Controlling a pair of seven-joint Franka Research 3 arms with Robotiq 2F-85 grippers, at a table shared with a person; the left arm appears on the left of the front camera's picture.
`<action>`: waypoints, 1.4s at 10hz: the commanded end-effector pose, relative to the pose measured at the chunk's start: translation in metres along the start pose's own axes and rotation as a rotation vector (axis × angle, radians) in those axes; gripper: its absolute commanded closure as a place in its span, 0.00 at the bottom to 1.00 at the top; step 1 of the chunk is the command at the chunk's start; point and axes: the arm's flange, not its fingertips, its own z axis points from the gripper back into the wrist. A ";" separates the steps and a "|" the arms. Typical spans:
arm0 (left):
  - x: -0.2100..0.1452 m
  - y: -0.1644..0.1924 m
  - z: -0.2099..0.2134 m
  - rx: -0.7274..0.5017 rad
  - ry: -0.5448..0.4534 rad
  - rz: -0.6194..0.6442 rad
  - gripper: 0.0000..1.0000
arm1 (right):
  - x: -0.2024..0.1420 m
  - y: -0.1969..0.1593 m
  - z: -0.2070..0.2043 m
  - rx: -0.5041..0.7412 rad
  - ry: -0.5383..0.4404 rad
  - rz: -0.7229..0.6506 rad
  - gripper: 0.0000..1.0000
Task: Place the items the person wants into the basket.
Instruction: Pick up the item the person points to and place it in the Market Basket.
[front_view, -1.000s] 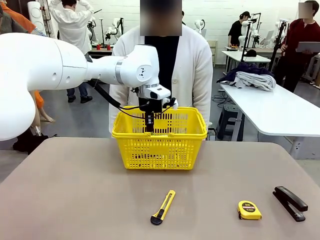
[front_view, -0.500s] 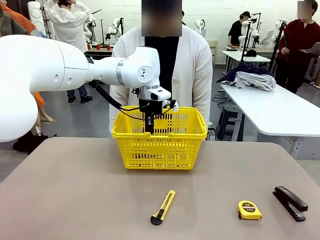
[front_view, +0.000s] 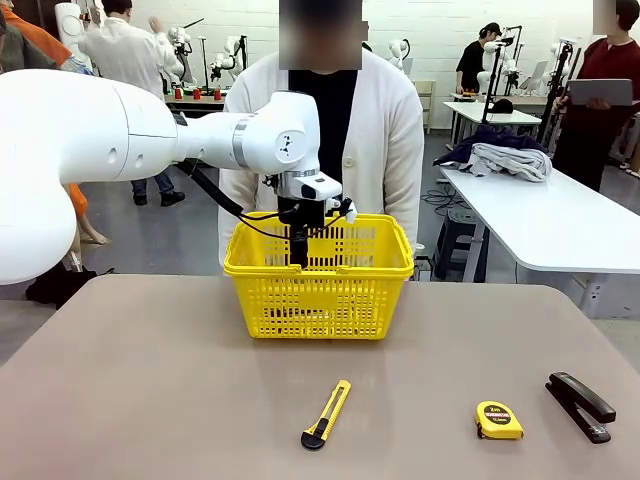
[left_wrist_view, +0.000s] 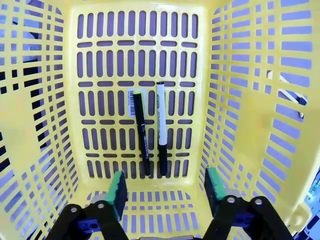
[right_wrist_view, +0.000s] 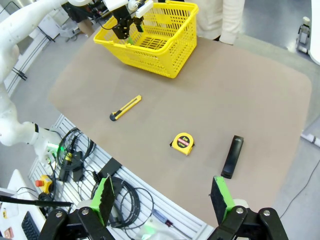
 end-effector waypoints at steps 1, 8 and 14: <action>0.005 0.006 0.006 -0.012 0.007 -0.008 0.00 | 0.000 0.000 -0.002 0.017 -0.001 0.006 0.00; -0.022 -0.027 0.071 0.045 -0.061 0.010 0.00 | 0.000 0.000 -0.002 0.017 -0.001 0.006 0.00; -0.188 -0.203 0.138 0.221 -0.280 0.256 0.00 | 0.000 0.000 -0.002 0.017 -0.001 0.006 0.00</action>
